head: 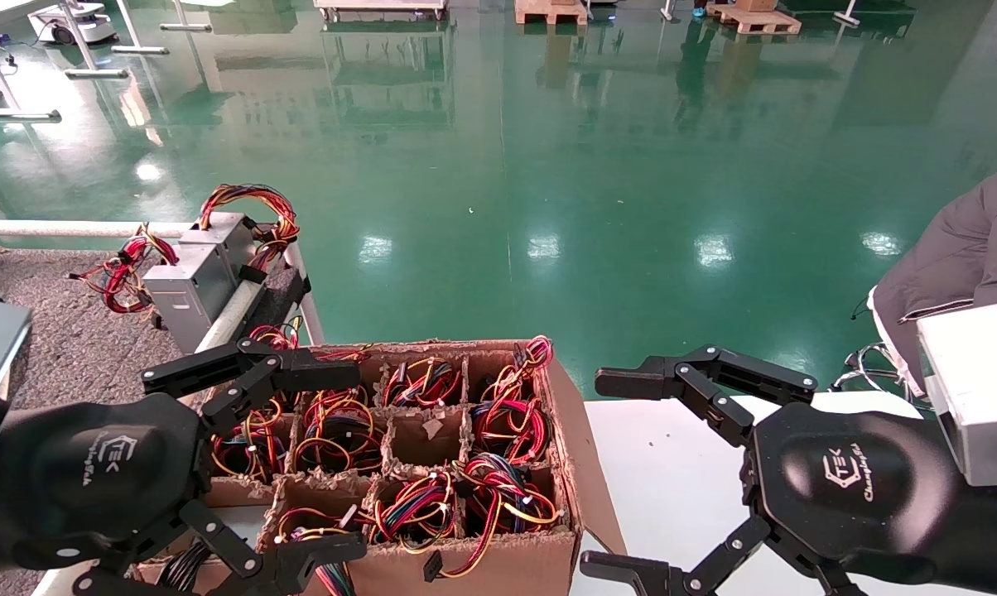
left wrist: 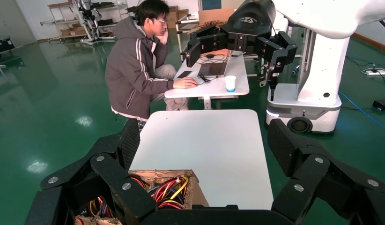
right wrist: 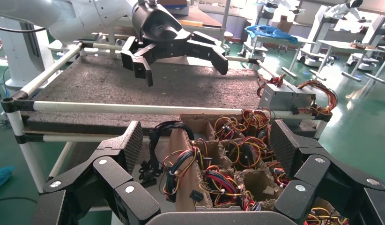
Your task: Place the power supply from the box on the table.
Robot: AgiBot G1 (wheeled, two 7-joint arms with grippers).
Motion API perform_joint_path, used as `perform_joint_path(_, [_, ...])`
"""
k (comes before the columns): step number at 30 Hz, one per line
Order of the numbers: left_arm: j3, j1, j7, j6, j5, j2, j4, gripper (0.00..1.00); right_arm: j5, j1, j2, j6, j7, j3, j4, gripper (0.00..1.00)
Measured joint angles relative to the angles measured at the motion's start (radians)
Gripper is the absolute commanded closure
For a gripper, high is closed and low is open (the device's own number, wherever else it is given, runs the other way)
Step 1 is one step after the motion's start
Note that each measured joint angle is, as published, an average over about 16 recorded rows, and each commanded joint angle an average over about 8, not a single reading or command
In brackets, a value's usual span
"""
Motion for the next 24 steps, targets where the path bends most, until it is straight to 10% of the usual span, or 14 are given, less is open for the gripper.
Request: perform_joint_path(24, [0.000,0.000,0.000,0.000,0.000,0.000,0.000,0.00,0.000,0.000,0.000,0.000,0.000,0.000,0.000,0.00])
